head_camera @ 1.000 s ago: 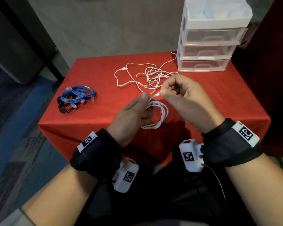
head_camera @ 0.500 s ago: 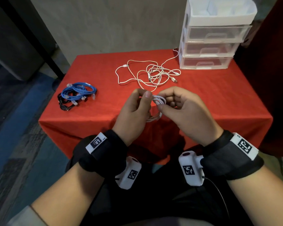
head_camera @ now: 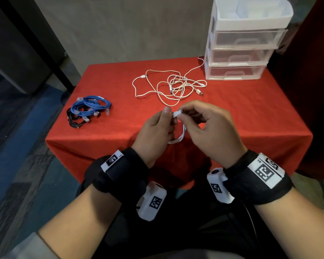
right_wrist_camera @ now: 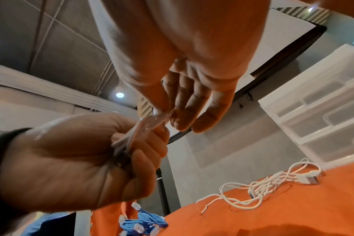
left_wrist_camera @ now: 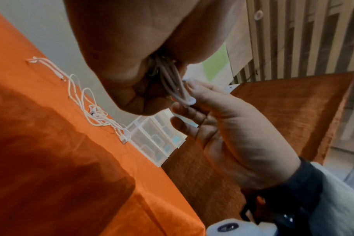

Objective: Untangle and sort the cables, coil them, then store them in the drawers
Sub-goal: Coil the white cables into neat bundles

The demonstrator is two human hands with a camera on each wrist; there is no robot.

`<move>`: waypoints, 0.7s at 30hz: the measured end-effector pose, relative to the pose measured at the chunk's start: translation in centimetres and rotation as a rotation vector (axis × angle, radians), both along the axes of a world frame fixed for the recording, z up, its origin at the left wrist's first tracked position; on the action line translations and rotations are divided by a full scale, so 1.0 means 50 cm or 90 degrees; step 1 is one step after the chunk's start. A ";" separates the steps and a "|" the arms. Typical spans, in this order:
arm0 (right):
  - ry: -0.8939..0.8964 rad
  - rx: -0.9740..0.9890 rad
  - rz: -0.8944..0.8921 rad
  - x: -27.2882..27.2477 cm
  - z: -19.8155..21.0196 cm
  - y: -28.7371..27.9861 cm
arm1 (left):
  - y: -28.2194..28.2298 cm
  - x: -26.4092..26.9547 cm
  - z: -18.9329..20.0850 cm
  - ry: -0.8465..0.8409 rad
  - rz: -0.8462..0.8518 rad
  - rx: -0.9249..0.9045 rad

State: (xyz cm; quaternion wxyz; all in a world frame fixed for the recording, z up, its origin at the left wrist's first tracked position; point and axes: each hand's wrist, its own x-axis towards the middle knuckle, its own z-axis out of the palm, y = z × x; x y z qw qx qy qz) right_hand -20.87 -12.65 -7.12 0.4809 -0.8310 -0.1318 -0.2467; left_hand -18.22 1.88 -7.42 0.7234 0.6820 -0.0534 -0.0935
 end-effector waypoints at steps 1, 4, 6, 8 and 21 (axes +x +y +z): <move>-0.010 -0.019 -0.001 0.000 0.000 0.001 | 0.000 -0.001 0.001 -0.004 -0.002 0.003; 0.018 -0.040 0.010 0.005 -0.001 0.003 | 0.000 -0.006 0.006 -0.005 -0.019 0.005; 0.068 0.034 0.010 0.009 0.003 0.001 | 0.001 -0.011 0.013 -0.011 -0.042 0.006; 0.149 0.173 0.033 0.012 0.014 -0.003 | 0.003 -0.010 0.021 -0.031 -0.080 0.019; 0.480 0.514 0.138 0.022 0.003 -0.001 | 0.008 0.012 -0.026 -0.158 0.000 0.079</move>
